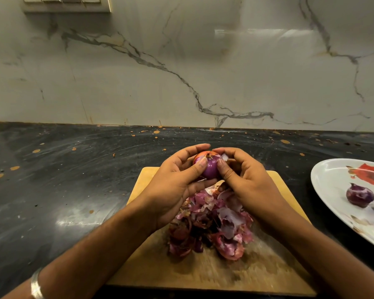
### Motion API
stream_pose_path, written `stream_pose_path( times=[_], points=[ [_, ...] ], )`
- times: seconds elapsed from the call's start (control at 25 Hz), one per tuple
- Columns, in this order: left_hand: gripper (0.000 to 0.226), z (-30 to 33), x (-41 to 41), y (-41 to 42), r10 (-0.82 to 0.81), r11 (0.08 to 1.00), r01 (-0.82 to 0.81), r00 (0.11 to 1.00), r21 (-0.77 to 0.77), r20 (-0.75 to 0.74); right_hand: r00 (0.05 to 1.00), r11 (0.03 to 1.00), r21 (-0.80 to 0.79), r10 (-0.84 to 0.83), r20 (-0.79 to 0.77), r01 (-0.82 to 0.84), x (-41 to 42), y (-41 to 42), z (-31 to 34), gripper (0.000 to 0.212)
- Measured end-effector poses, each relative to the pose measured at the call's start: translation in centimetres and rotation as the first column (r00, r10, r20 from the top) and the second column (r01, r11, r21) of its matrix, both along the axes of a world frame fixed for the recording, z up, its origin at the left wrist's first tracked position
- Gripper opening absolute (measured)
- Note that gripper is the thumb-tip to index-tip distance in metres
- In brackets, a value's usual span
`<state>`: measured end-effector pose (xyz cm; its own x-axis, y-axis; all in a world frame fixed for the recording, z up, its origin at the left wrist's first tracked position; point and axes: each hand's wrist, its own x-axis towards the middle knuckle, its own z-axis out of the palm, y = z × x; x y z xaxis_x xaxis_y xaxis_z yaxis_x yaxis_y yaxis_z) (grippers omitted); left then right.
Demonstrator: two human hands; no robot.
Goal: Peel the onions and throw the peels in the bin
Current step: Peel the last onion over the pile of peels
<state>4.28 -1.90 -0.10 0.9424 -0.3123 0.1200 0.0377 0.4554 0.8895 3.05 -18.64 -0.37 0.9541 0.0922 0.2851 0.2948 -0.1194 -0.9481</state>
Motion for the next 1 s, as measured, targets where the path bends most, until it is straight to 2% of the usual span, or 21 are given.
stream_pose_path(
  times=[0.24, 0.56, 0.88, 1.0],
  points=[
    [0.046, 0.1, -0.18, -0.17, -0.001, 0.999, 0.0, 1.0, -0.051, -0.011, 0.999, 1.0, 0.017, -0.025, 0.032, 0.025, 0.25, -0.27, -0.11, 0.026],
    [0.046, 0.14, -0.65, -0.53, -0.008, 1.0, 0.007, 0.999, 0.02, 0.039, 0.964, 0.958, -0.191, -0.175, 0.202, 0.214, 0.14, 0.24, -0.74, 0.024],
    [0.043, 0.36, -0.66, -0.33, -0.041, 0.998, 0.041, 0.999, -0.042, 0.0, 0.961, 0.968, -0.16, -0.154, 0.229, 0.193, 0.13, -0.15, -0.69, 0.027],
    [0.041, 0.39, -0.47, -0.36, -0.023, 1.0, 0.023, 1.0, -0.01, -0.017, 0.968, 0.965, -0.188, -0.145, 0.203, 0.184, 0.39, -0.1, -0.82, 0.029]
  ],
)
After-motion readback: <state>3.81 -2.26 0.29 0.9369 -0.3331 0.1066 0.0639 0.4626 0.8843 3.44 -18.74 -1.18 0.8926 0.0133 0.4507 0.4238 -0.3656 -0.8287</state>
